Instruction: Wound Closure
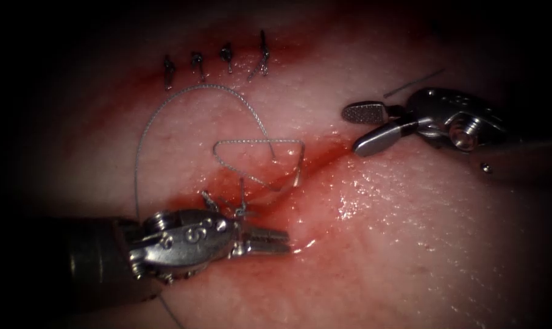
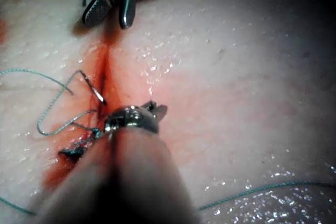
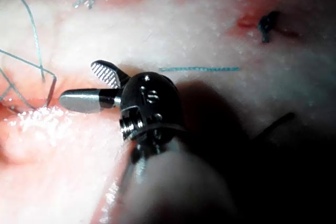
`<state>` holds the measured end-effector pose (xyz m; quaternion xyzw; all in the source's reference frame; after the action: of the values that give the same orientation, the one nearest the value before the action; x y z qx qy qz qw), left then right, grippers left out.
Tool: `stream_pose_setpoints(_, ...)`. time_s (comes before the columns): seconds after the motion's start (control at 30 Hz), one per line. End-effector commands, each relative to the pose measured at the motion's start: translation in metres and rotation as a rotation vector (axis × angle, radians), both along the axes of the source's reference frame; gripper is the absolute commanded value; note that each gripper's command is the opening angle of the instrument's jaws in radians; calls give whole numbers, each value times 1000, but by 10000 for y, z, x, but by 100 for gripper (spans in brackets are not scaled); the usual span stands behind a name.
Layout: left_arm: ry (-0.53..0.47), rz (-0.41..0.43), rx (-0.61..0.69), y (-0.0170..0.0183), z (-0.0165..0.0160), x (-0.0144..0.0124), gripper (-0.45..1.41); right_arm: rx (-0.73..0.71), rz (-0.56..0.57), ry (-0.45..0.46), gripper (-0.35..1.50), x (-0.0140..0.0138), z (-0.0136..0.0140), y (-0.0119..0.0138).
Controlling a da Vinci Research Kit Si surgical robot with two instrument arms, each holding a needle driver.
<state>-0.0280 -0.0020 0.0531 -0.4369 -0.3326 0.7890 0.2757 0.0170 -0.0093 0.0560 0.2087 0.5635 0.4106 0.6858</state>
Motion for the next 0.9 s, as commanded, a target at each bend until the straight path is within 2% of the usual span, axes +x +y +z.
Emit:
stream_pose_setpoints(0.03, -3, -14, 34, -3, 0, -6, -45, 0, 4, -1, 136, 10, 6, -5)
stream_pose_setpoints(0.27, -23, -55, 218, 10, -38, -4, -45, 5, -36, 6, 136, 21, 6, -12)
stream_pose_setpoints(0.4, -89, -10, 386, 7, -60, 5, -45, 19, -126, 16, 136, 31, 6, -24)
stream_pose_setpoints(0.5, -131, 3, 418, 6, -65, 8, -45, 16, -151, 17, 135, 36, 6, -29)
stream_pose_setpoints(0.67, -240, 22, 528, 4, -71, 16, -45, -68, -180, 11, 133, 45, 4, -35)
stream_pose_setpoints(0.83, -285, 37, 561, 4, -71, 20, -45, -133, -210, 13, 136, 48, 1, -38)
stream_pose_setpoints(0.9, -297, 48, 563, 3, -73, 23, -45, -176, -239, 13, 131, 48, 0, -41)
